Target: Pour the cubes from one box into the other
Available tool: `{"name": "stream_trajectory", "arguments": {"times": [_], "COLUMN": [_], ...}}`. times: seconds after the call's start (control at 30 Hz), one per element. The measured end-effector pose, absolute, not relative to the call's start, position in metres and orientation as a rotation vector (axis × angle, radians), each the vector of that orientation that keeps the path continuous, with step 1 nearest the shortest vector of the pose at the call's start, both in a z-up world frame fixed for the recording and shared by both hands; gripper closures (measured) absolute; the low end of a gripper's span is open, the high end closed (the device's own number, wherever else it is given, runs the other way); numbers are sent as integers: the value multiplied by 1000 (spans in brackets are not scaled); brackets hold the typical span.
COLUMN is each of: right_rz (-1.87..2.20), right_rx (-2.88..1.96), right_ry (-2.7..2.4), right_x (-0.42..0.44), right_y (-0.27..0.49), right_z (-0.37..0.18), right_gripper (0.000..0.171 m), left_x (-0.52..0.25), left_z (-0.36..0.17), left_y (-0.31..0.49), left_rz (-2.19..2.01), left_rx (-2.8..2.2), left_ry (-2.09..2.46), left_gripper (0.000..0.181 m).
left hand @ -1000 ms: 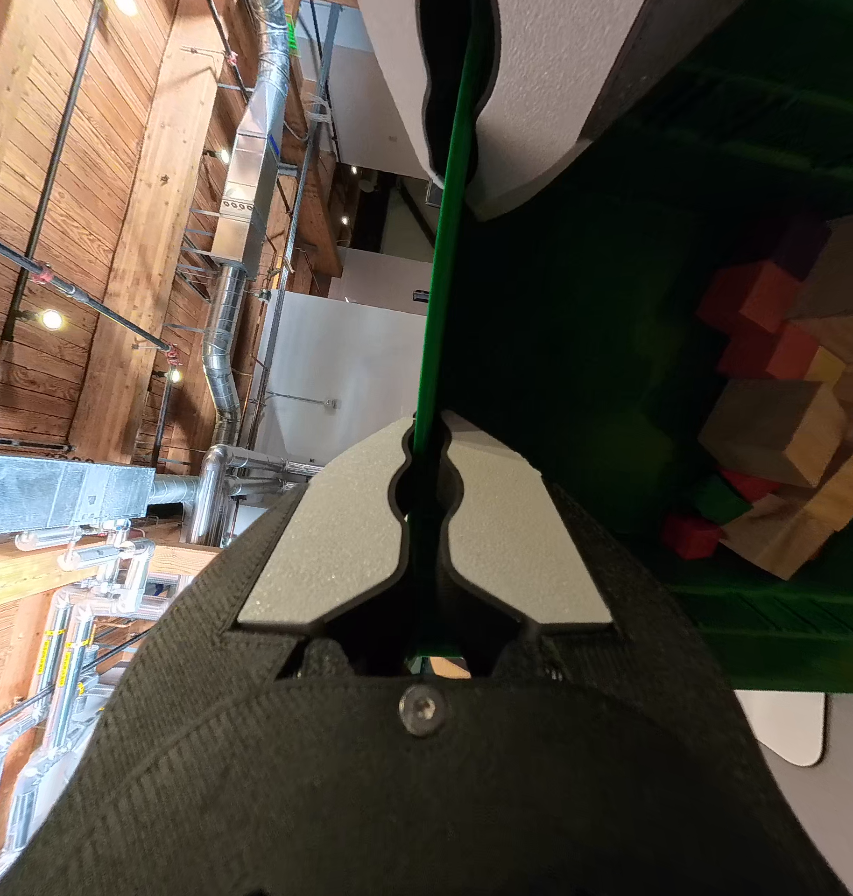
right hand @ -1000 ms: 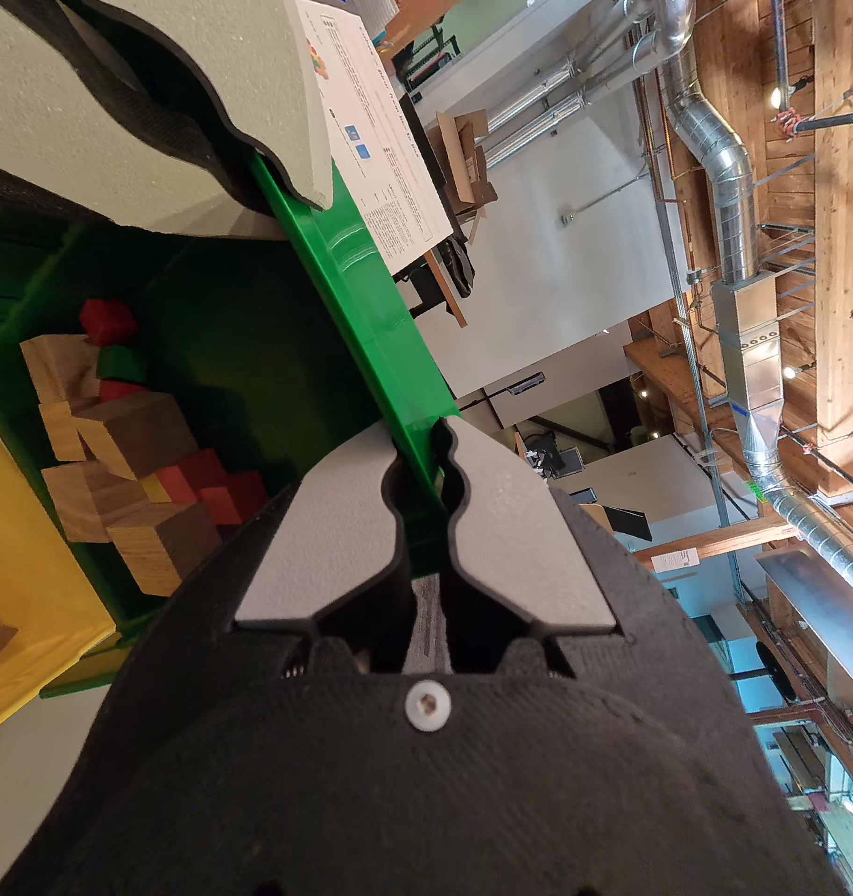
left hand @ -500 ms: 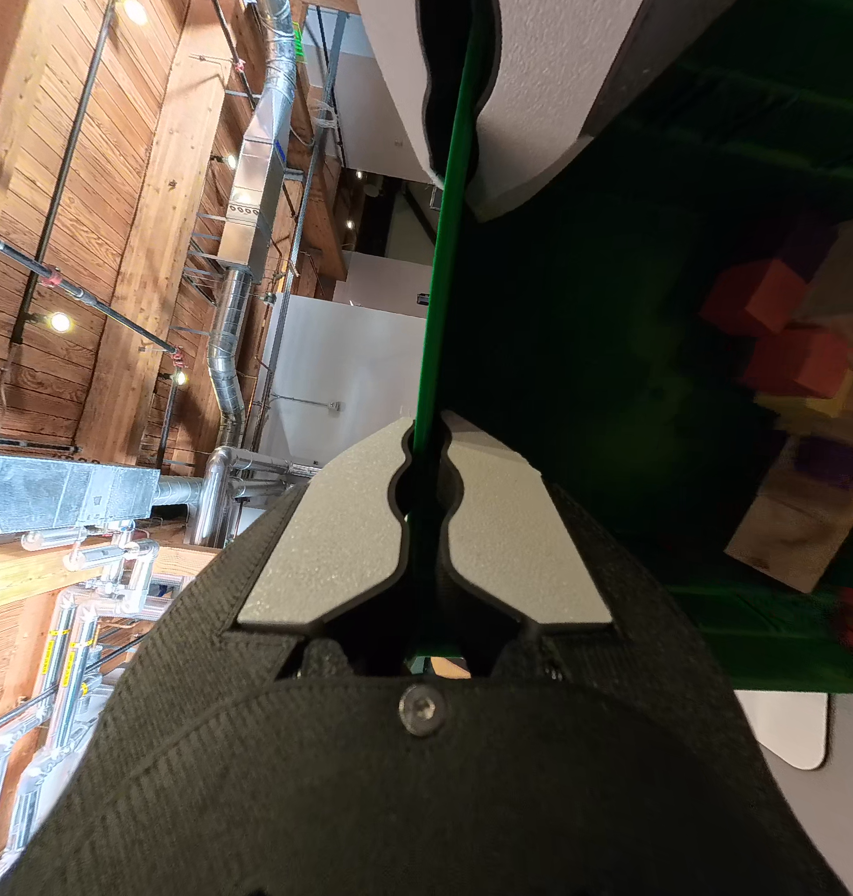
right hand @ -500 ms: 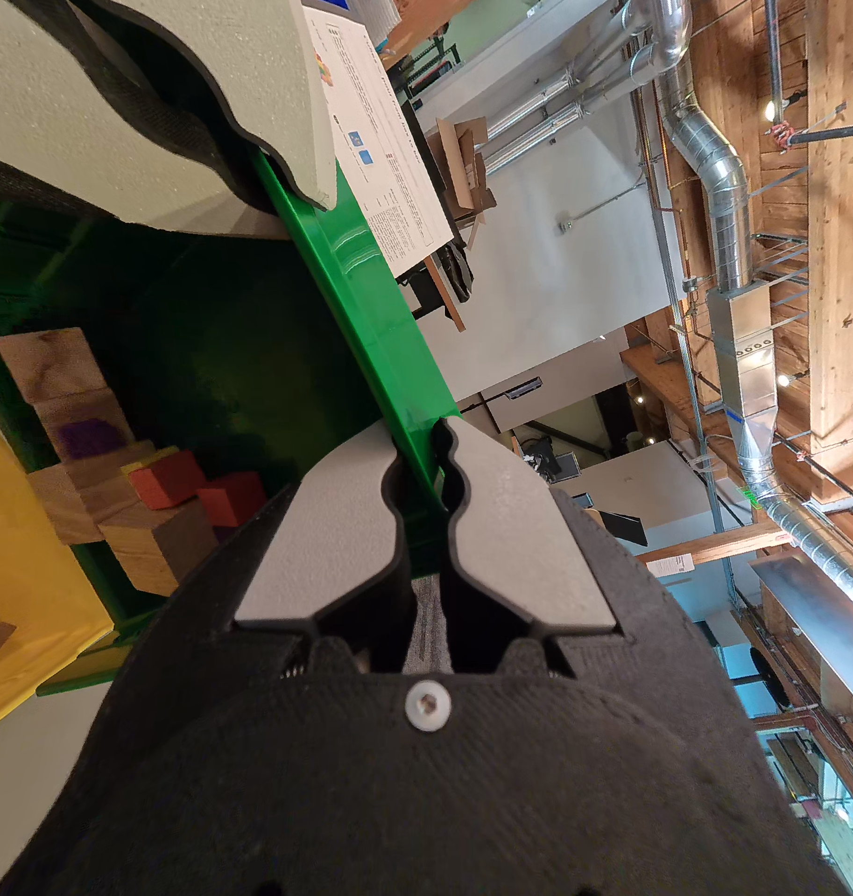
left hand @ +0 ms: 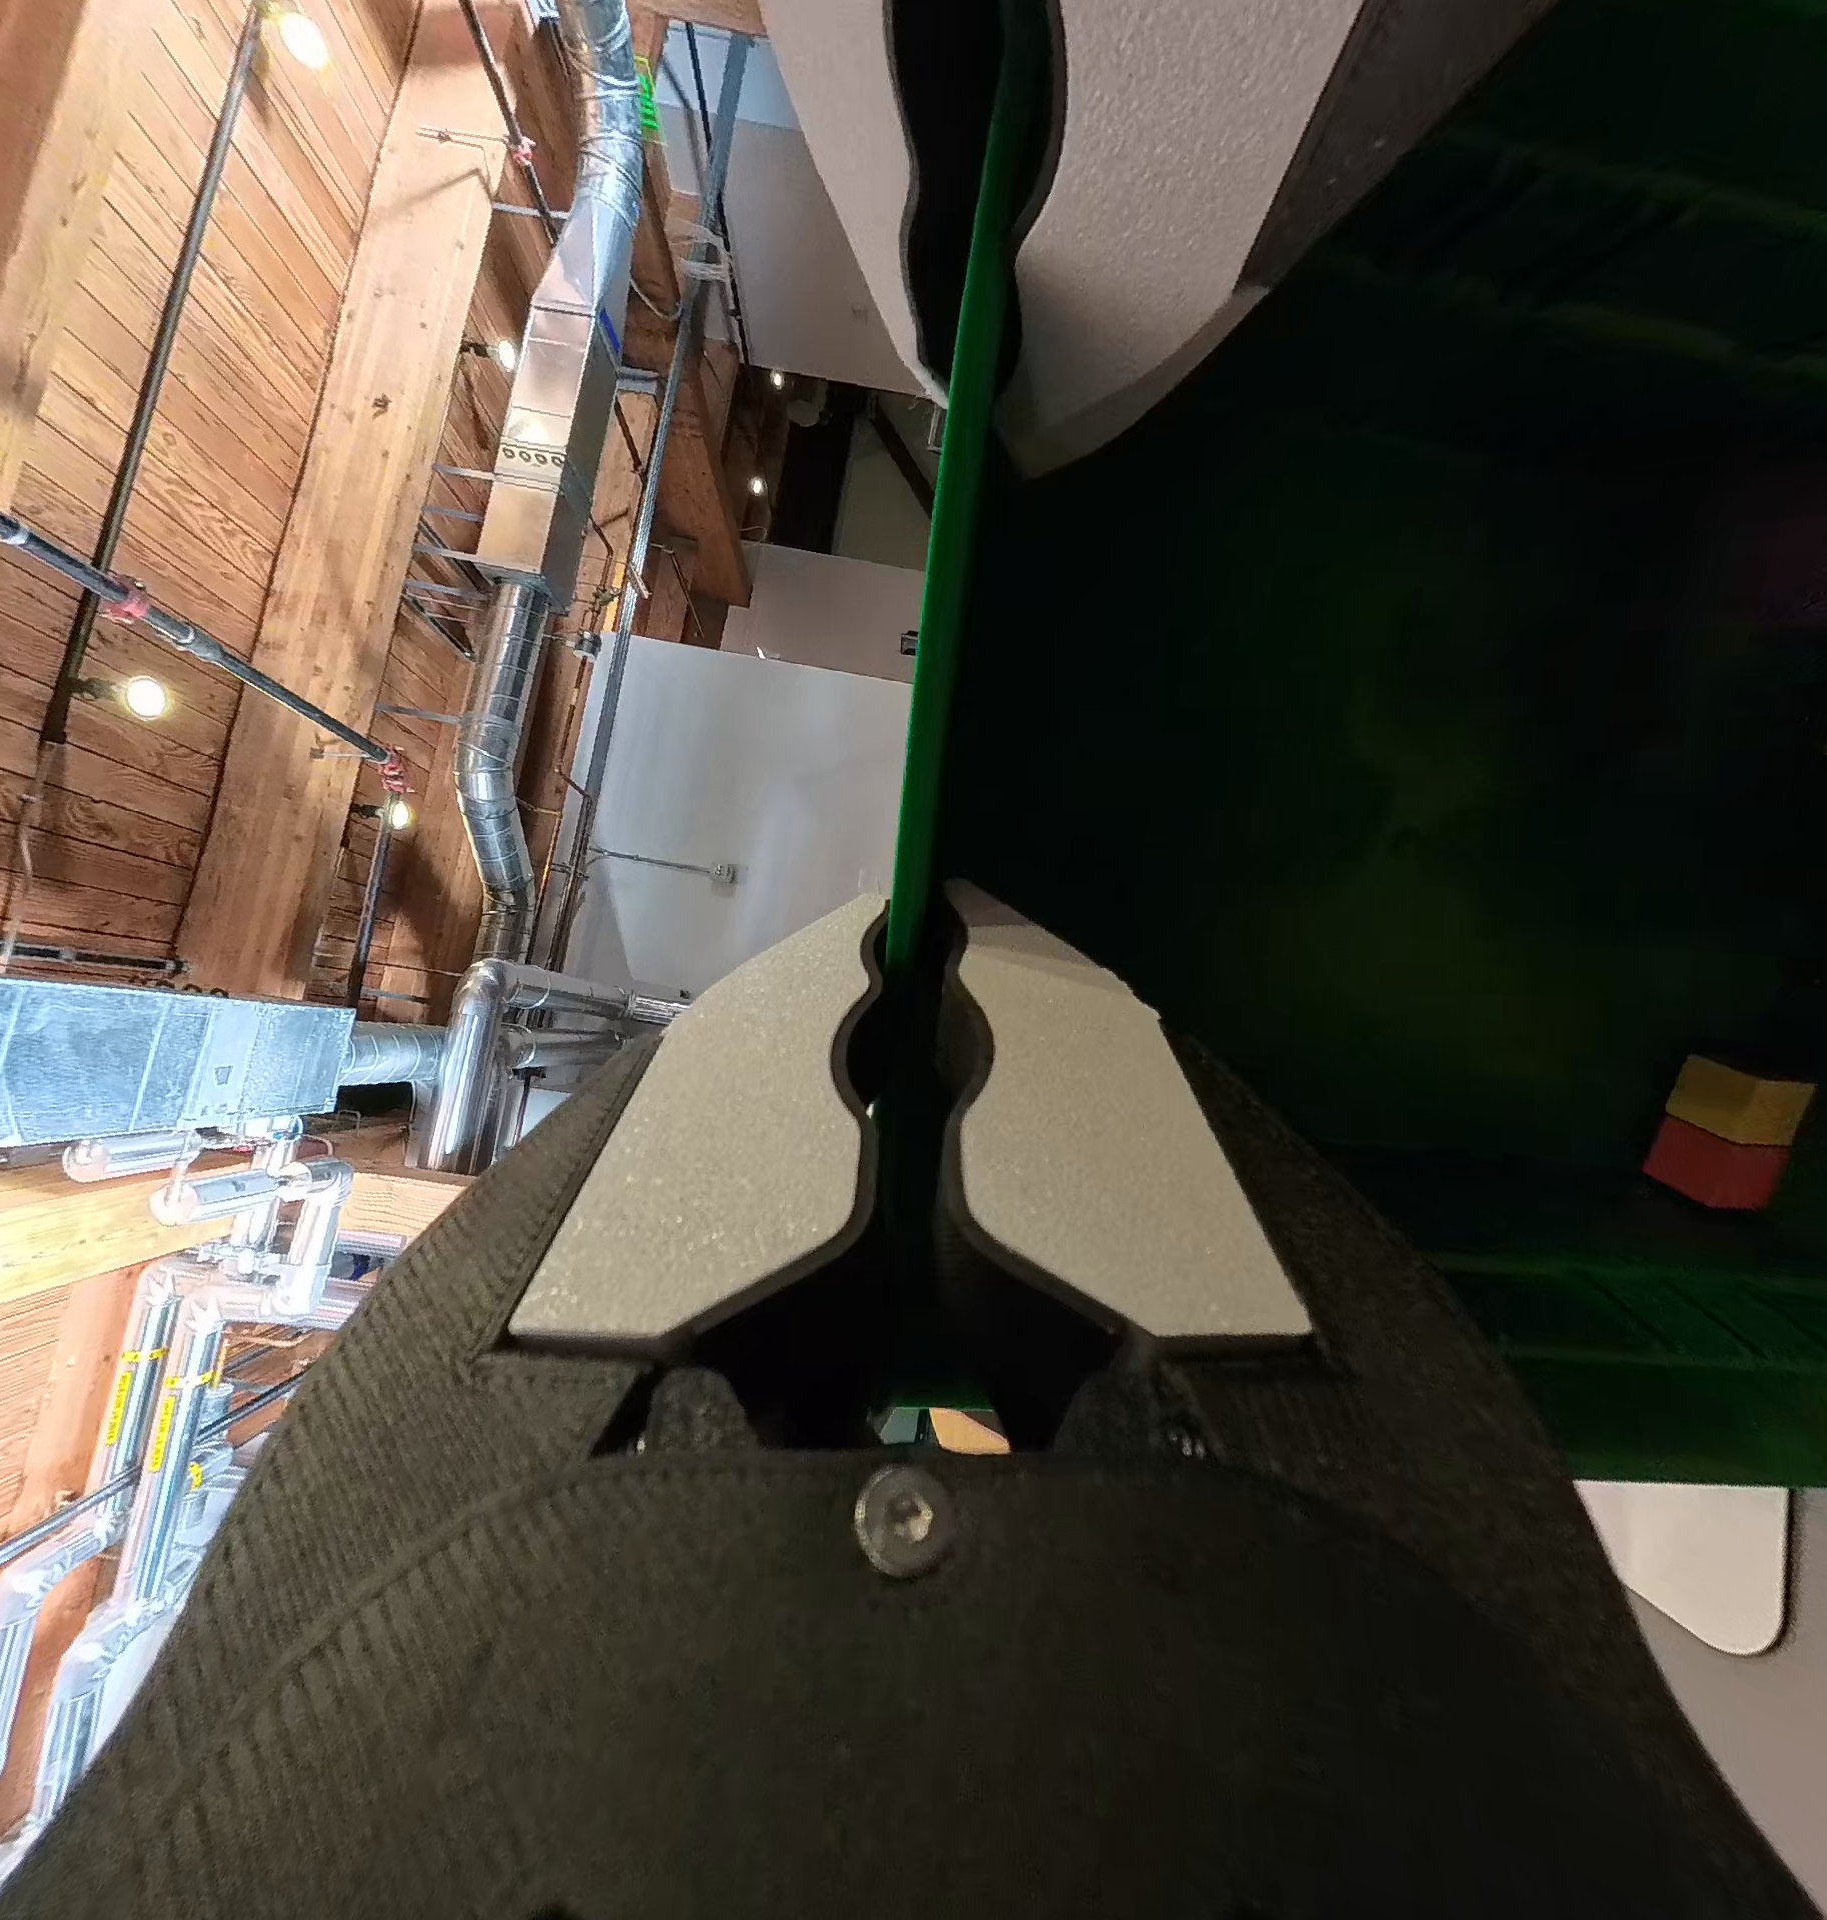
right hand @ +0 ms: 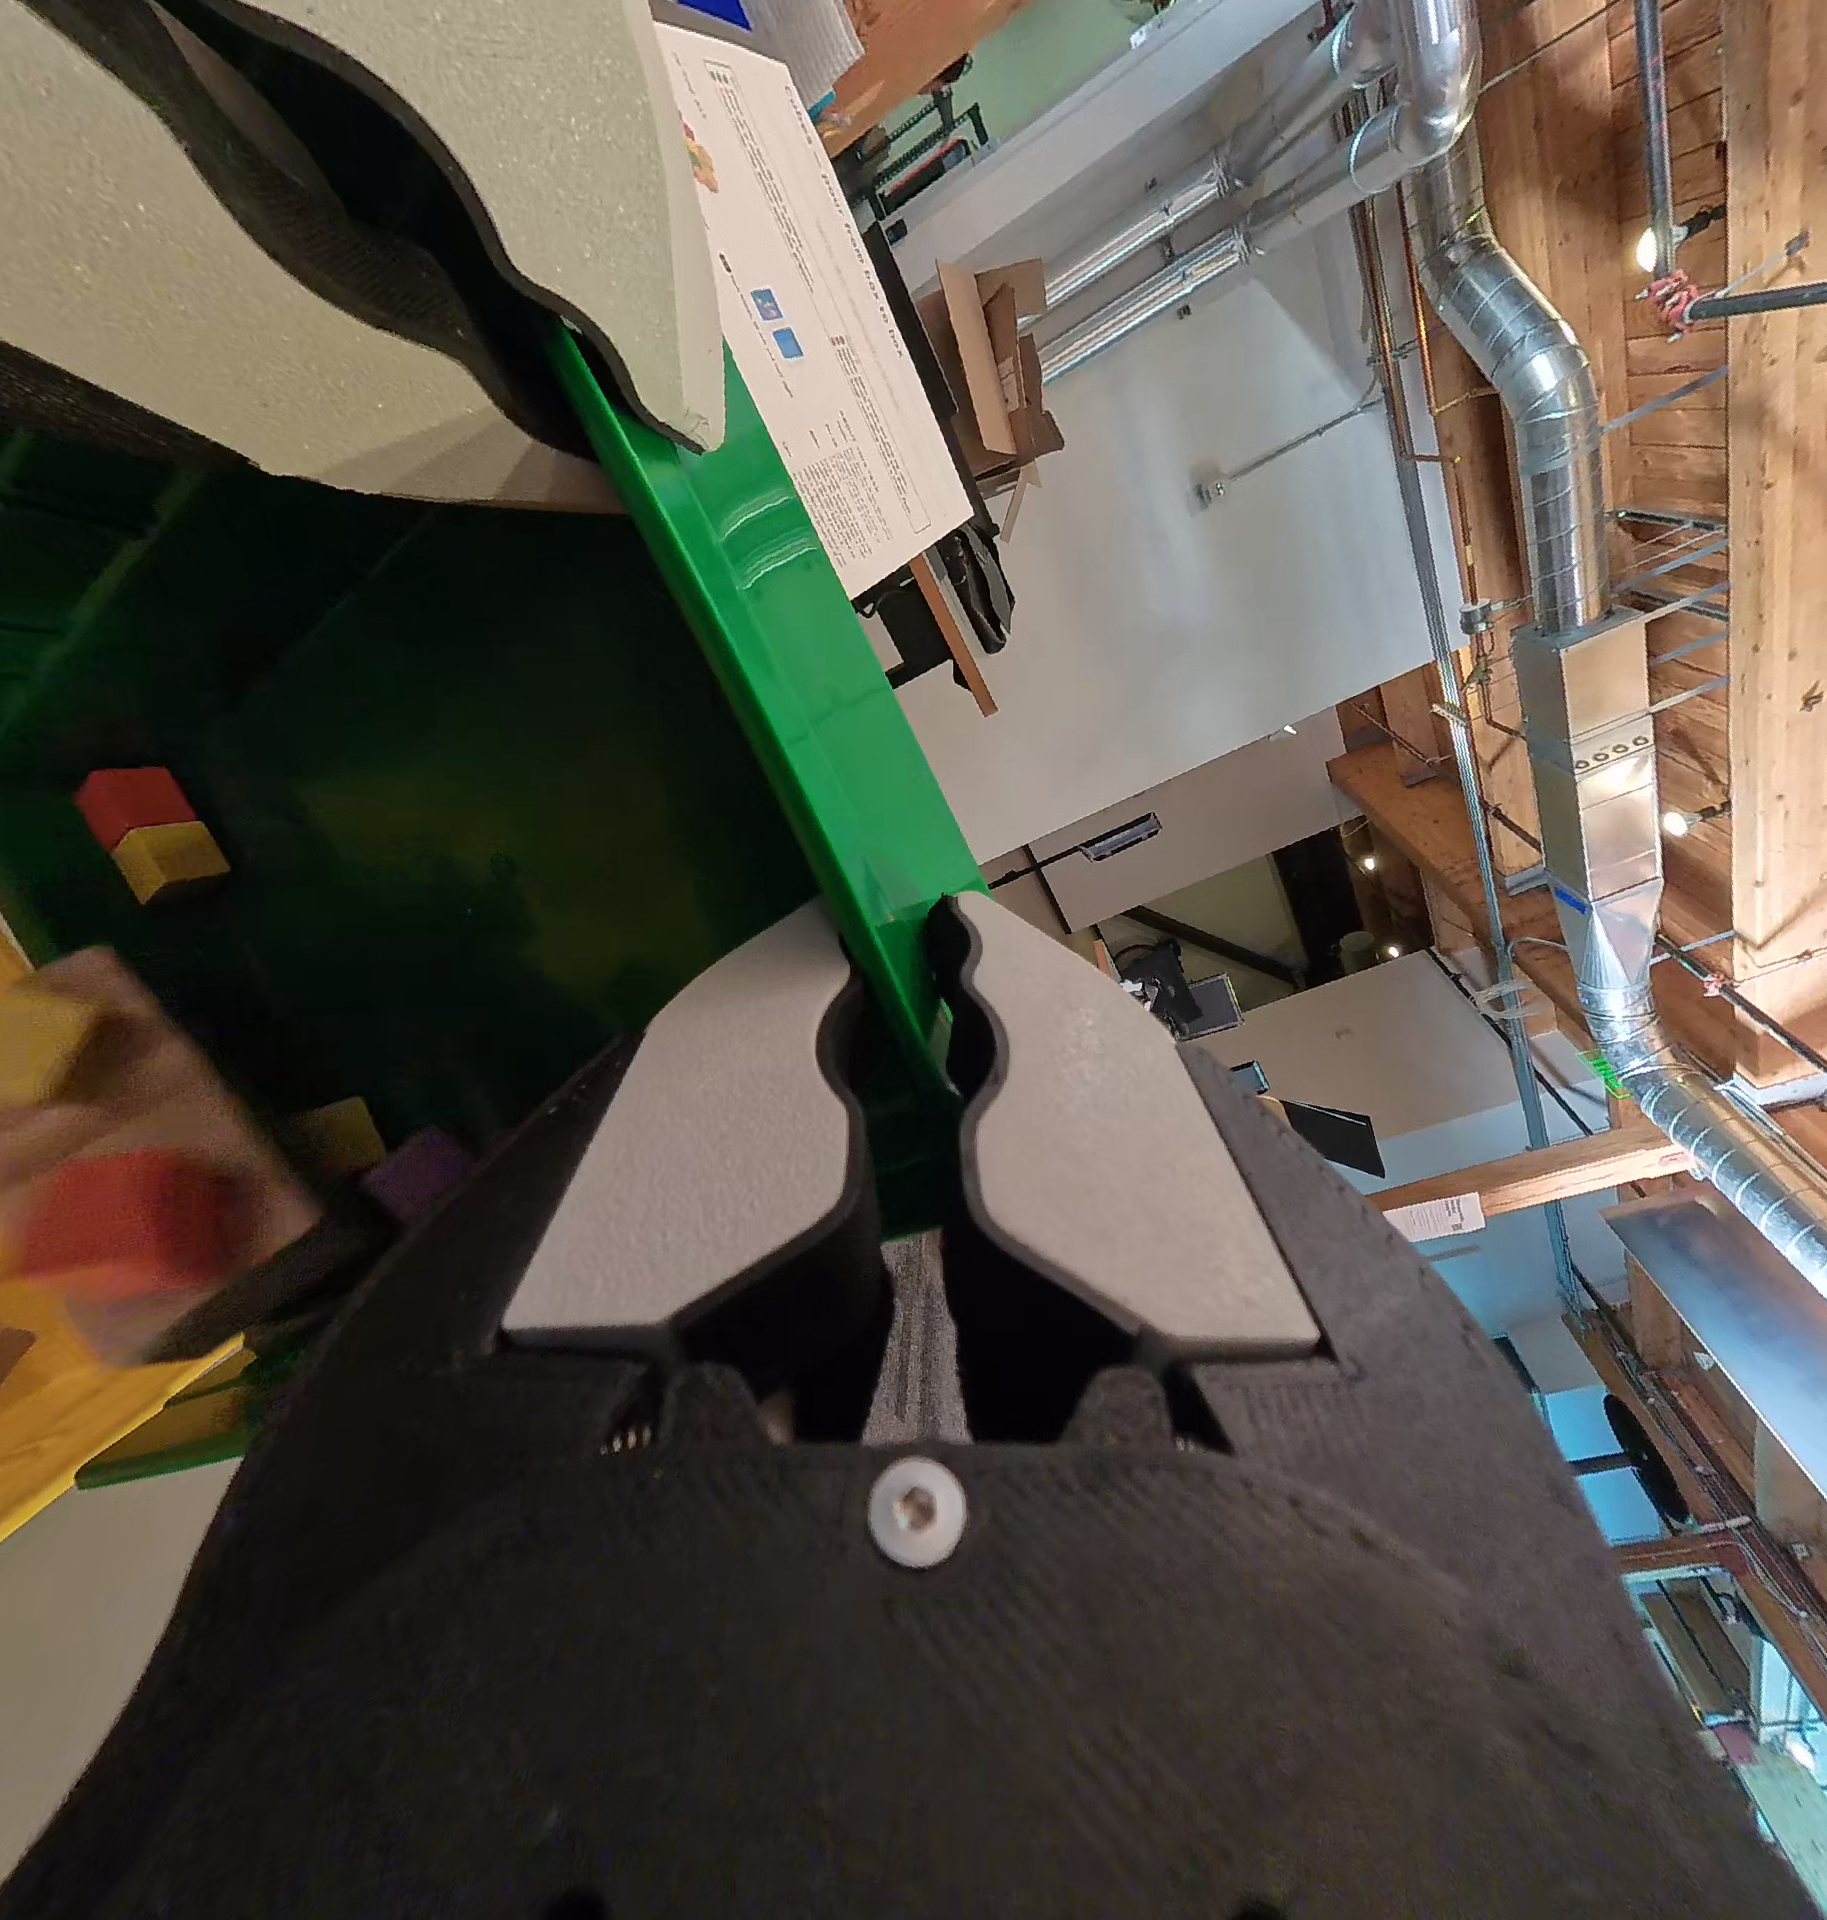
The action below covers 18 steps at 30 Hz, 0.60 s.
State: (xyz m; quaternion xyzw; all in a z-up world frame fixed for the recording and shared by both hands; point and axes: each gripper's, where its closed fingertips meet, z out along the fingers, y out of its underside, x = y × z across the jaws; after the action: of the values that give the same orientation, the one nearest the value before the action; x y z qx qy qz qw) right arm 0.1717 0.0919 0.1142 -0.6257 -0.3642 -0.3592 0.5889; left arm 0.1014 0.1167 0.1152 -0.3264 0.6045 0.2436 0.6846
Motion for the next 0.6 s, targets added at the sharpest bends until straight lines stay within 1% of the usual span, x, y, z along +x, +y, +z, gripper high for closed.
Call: {"name": "stream_trajectory", "arguments": {"times": [0.6], "right_rz": [-847], "right_rx": [-1434], "right_ry": [-850], "right_x": [169], "right_y": [88], "right_z": [116], "right_gripper": [166], "left_x": [99], "left_z": [116], "left_y": [113], "left_rz": [552], "left_rx": [-720], "left_ry": [1337], "left_gripper": [177]}}
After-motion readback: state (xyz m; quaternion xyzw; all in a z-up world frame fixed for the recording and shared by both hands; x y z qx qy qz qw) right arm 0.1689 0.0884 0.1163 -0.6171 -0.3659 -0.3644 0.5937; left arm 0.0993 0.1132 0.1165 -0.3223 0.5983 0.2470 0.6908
